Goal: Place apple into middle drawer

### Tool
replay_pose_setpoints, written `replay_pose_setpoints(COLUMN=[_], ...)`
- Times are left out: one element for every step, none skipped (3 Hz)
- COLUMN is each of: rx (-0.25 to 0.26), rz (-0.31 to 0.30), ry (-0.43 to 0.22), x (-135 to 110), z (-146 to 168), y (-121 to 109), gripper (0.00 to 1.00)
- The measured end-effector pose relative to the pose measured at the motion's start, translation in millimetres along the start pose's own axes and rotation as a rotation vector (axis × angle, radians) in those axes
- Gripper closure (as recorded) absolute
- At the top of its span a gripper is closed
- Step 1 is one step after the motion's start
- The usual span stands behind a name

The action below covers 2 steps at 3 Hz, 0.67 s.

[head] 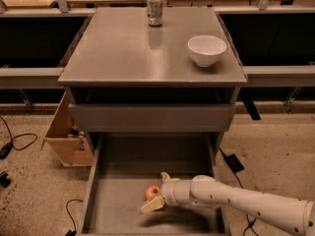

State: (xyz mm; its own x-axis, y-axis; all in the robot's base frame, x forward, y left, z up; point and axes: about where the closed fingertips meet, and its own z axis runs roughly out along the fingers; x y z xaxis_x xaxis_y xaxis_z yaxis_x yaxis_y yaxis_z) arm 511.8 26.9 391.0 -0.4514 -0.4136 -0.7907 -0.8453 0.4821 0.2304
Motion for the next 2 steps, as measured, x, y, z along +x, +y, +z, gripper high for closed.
replay_pose_setpoints(rx=[-0.009,-0.024], rz=[-0.012,-0.056], ry=[0.01,0.014], x=[-20,-70], z=[-14,-63], y=[0,1], gripper=[0.0,0.0])
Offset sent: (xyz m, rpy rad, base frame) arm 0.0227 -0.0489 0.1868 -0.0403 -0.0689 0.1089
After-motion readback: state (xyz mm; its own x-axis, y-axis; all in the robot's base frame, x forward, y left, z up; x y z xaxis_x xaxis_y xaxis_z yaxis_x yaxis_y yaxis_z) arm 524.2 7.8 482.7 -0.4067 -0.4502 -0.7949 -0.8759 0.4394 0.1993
